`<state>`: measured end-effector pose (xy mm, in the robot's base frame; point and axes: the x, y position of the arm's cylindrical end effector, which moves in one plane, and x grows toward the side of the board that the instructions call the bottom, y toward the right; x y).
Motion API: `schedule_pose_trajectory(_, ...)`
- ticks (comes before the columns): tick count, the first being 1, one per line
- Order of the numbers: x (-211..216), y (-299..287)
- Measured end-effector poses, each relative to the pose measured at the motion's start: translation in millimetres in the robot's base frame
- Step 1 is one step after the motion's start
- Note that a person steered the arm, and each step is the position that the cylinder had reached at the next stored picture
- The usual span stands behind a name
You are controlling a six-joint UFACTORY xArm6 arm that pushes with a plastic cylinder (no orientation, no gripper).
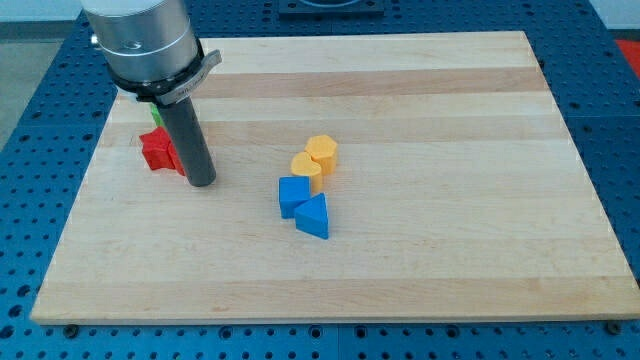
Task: Push the red circle down a bit
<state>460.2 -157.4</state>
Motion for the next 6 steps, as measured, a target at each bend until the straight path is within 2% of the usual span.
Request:
schedule_pose_trajectory(2,-51,22)
schedule_pose_trajectory(3,-60,19)
schedule_pose_trajectory(6,-13,-14)
